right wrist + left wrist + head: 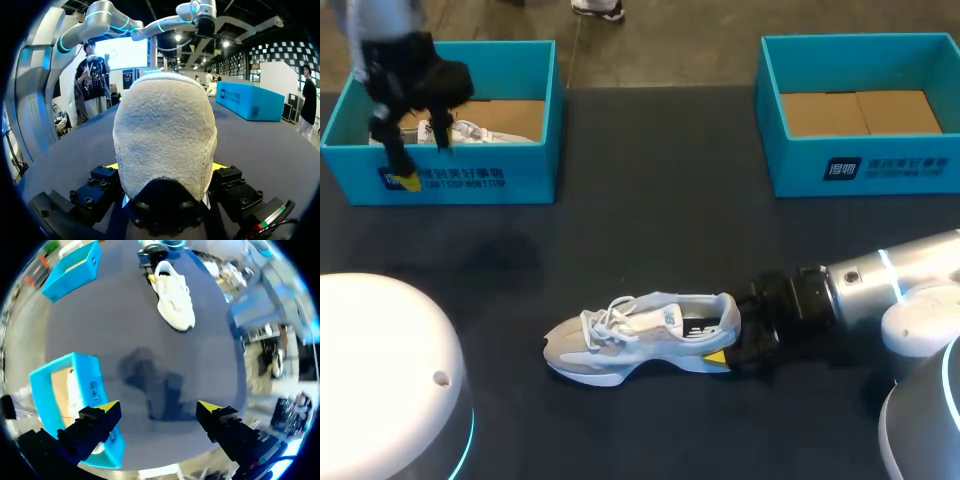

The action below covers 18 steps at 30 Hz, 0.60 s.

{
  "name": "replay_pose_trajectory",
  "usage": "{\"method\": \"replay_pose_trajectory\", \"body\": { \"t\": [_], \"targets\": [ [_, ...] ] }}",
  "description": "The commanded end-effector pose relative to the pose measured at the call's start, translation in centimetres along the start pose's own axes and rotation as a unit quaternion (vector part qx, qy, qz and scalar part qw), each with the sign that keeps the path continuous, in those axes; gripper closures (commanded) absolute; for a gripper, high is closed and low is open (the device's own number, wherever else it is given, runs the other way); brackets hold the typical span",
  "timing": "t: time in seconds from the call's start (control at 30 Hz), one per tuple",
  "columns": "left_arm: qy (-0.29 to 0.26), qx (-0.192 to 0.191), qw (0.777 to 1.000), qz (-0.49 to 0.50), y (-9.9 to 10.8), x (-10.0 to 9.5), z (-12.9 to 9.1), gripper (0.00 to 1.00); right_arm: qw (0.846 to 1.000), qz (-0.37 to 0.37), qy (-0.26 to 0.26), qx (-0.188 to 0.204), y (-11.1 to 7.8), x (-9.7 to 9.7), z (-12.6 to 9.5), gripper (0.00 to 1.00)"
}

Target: Take the shoe out of the shoebox, open the shoe tongue, remove and reinsert the insole, then place the shoe into the shoebox

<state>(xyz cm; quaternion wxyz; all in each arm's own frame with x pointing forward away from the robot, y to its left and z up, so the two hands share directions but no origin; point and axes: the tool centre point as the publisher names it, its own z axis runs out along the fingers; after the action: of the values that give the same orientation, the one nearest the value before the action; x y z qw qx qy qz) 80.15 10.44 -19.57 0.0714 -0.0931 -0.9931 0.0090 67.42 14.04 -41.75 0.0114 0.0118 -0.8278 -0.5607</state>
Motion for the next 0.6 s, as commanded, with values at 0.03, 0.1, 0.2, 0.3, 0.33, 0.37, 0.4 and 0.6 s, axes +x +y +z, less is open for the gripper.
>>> {"method": "replay_pose_trajectory", "body": {
  "t": [0.03,0.1,0.2,0.3,0.33,0.37,0.4,0.6],
  "targets": [
    [0.026,-0.013,0.969,-0.246,-2.9,1.0,1.7,0.0,1.0,0.0,0.0,0.001,-0.1,0.2,0.1,1.0],
    [0.026,-0.013,0.969,-0.246,-2.9,1.0,1.7,0.0,1.0,0.0,0.0,0.001,-0.1,0.2,0.1,1.0],
    [0.026,-0.013,0.969,-0.246,-2.9,1.0,1.7,0.0,1.0,0.0,0.0,0.001,-0.1,0.2,0.1,1.0],
    [0.026,-0.013,0.969,-0.246,-2.9,1.0,1.7,0.0,1.0,0.0,0.0,0.001,-0.1,0.2,0.1,1.0],
    [0.026,-0.013,0.969,-0.246,-2.9,1.0,1.7,0.0,1.0,0.0,0.0,0.001,-0.1,0.2,0.1,1.0],
    [0.026,-0.013,0.969,-0.246,-2.9,1.0,1.7,0.0,1.0,0.0,0.0,0.001,-0.1,0.2,0.1,1.0],
    [0.026,-0.013,0.969,-0.246,-2.9,1.0,1.7,0.0,1.0,0.0,0.0,0.001,-0.1,0.2,0.1,1.0],
    [0.059,-0.001,0.919,-0.391,-8.1,3.4,2.7,0.0,1.0,0.0,0.0,0.001,-0.1,0.2,0.1,1.0]
  ]
}}
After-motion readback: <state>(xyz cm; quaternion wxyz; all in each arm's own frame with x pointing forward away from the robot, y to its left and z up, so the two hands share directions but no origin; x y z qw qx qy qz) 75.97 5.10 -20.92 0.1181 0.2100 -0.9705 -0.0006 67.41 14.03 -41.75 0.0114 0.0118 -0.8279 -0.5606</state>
